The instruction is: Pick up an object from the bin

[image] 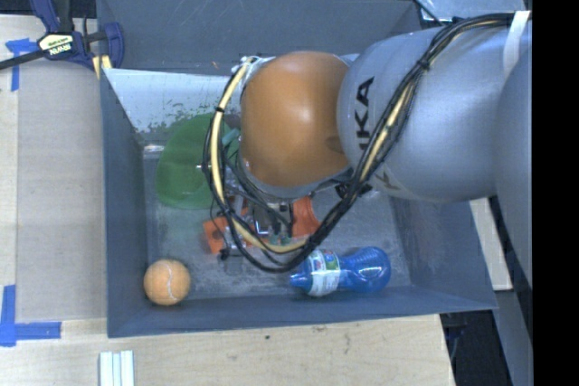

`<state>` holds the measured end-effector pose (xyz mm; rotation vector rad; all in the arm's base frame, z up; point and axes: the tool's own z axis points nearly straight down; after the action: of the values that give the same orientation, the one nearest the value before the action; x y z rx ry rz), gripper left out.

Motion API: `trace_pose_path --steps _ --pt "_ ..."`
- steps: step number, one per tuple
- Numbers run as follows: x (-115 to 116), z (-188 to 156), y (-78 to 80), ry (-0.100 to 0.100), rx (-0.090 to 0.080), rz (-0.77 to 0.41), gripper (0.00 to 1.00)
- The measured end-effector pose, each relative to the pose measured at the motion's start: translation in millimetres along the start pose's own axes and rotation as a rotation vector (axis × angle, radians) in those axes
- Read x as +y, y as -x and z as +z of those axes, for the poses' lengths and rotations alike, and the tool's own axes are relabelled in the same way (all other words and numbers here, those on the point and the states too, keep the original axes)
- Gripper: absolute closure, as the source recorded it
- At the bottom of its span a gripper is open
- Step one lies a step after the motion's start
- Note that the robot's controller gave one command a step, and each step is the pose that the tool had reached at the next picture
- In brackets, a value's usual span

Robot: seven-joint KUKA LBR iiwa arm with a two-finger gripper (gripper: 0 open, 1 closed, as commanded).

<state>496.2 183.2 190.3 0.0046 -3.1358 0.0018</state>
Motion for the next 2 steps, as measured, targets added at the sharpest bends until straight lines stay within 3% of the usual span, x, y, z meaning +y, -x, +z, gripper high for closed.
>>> trace_pose_path --steps 1,2 --pt "-1 -4 2.0 0.002 -0.008 0.004 0.0" --pt "-65 98 25.4 0.001 -0.007 -0.112 0.0"
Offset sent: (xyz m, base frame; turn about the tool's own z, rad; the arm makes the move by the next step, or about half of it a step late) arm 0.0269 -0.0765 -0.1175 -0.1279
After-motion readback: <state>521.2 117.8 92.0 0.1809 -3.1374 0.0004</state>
